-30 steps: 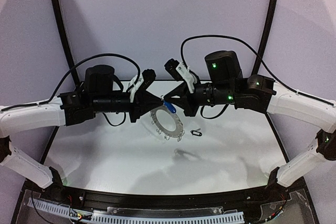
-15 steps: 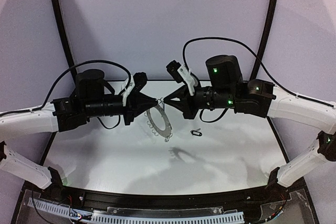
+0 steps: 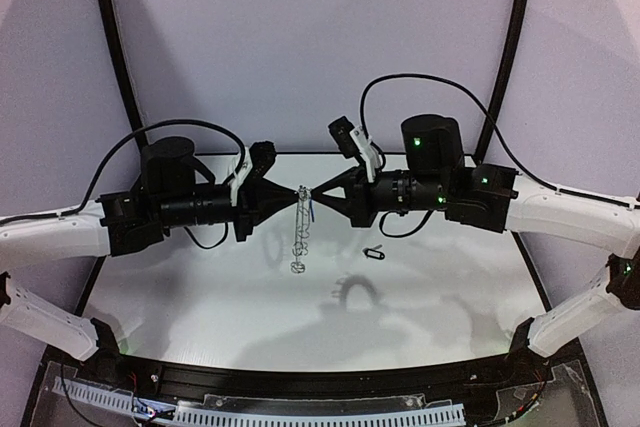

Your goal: Remove the keys from the keyring

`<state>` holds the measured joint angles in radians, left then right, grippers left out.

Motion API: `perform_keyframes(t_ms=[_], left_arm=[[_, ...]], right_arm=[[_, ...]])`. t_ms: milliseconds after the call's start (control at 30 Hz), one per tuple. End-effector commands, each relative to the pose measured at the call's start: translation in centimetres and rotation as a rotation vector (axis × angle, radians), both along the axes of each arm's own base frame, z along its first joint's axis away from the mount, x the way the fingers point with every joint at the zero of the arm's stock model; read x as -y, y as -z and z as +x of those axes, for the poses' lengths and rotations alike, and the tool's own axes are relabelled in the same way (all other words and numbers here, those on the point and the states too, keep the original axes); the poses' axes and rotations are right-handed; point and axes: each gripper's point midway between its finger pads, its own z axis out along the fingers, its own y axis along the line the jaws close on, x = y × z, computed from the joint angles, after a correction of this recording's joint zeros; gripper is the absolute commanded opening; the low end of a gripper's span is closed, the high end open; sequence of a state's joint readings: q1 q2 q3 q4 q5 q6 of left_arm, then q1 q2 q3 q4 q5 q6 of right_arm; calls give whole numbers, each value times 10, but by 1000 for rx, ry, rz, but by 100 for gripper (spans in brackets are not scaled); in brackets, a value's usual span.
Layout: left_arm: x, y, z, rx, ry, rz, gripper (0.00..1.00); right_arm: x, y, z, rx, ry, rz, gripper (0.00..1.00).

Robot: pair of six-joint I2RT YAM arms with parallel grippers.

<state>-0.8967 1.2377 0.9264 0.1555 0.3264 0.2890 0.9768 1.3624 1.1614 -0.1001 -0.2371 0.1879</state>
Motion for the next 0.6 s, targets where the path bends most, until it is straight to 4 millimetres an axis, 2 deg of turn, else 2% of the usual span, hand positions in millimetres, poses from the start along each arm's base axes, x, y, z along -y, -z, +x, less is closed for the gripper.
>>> perform_keyframes(t_ms=[0,167,333,567], left_arm=[[-12,-41,-17,83,40,-121,1],[-12,-56,-21,92,58,-185,1],[-10,-60,-33,70,126,-200,1],[-12,-52,-49,-21,198,-154,1]], right_arm=[[6,11,28,-63,88,43,0],[-3,19,29,-67,55,59,0],[-7,21,33,-35,42,45,0],[15,16,42,143,96,-92,0]])
